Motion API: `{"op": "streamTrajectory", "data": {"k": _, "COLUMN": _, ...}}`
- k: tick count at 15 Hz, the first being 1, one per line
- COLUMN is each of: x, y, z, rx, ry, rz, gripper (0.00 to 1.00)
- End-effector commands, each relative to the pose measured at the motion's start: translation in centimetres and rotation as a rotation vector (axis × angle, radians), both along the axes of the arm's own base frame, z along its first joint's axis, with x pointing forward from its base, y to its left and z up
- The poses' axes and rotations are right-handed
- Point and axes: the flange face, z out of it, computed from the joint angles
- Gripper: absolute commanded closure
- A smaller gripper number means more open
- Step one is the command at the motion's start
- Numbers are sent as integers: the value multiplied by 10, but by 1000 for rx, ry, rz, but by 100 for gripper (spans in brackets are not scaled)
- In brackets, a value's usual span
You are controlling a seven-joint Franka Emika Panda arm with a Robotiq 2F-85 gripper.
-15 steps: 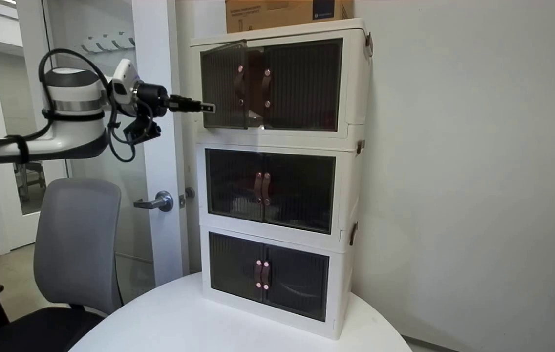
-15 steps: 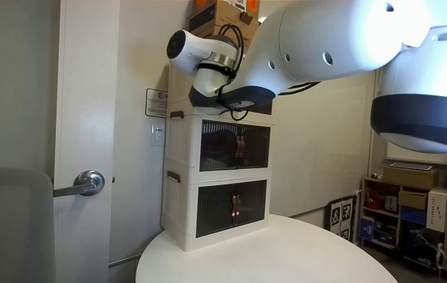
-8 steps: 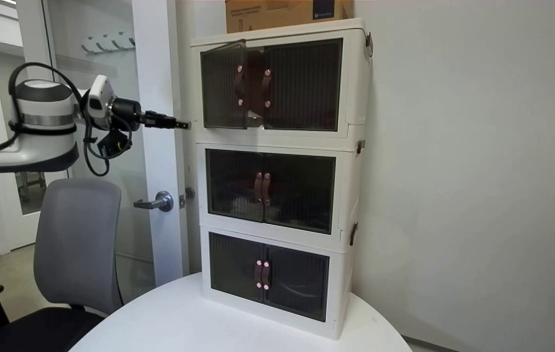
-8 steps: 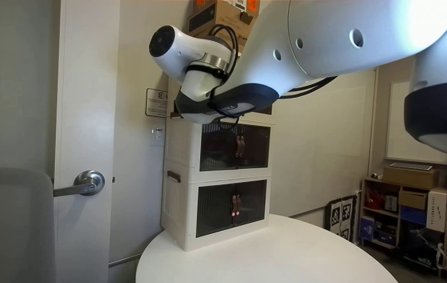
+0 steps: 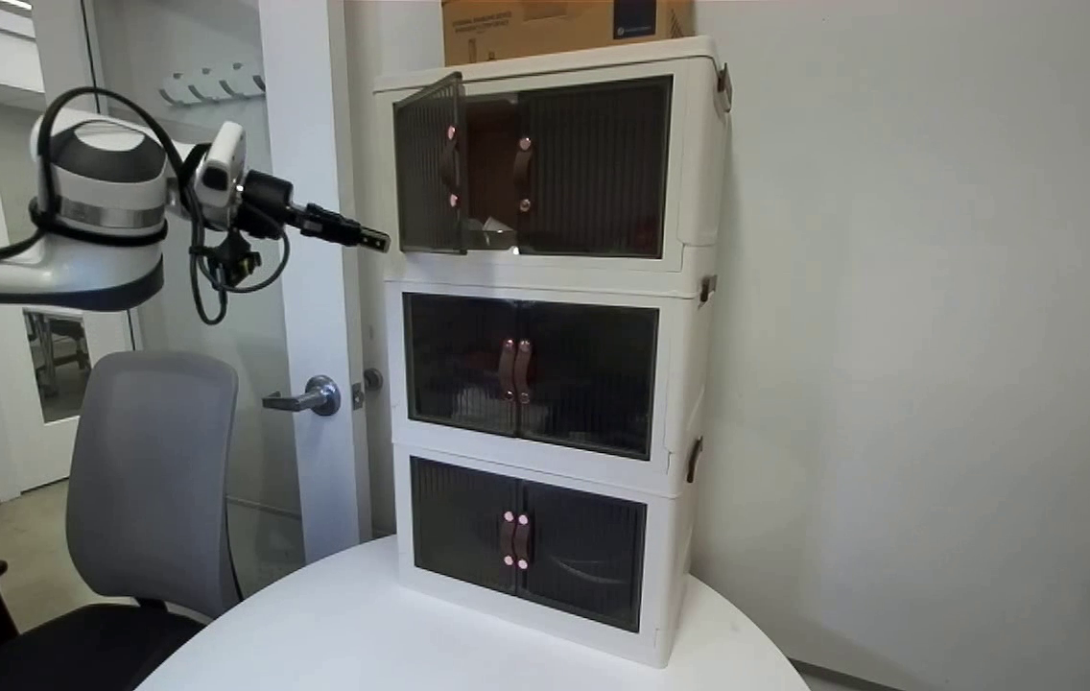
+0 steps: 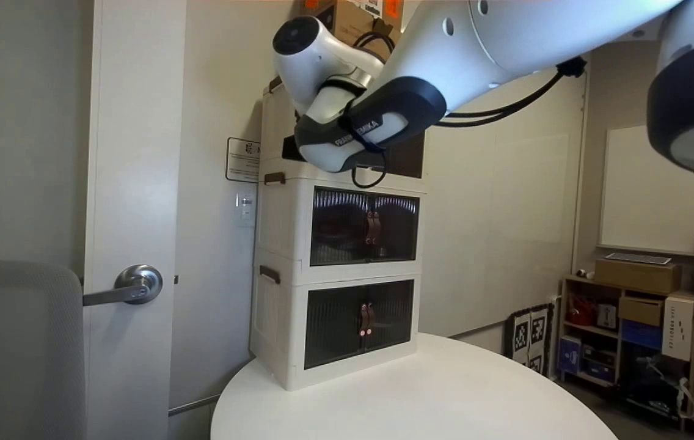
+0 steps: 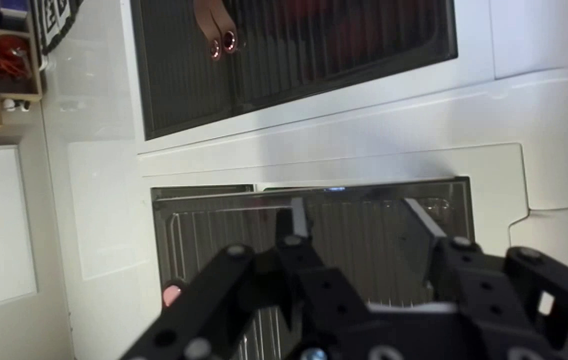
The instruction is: Open the doors of the top compartment of the cabinet.
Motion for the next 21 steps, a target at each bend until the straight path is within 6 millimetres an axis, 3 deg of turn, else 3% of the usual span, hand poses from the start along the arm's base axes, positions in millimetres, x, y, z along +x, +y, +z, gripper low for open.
{"op": "streamTrajectory", "data": {"k": 1, "x": -8, "y": -24, "z": 41, "rx": 107, "ry": 83, "rz": 121, "gripper": 19}}
{"op": "streamTrajectory", "data": {"k": 4, "x": -11, "y": -38, "z": 74, "rx": 174, "ry": 163, "rz": 174, "gripper": 1}}
{"op": "streamTrajectory", "data": {"k": 13, "x": -29, "y": -56, "z": 180, "rx": 408, "ry": 297, "rz": 252, "gripper": 0}}
{"op": "streamTrajectory", "data": {"k": 18, "x": -29, "y": -60, "z": 233, "rx": 363, "ry": 237, "rz": 219, "gripper": 0}}
{"op": "streamTrajectory", "data": {"k": 21, "x": -27, "y": -62, "z": 254, "rx": 324, "ry": 193, "rz": 200, "gripper": 0}}
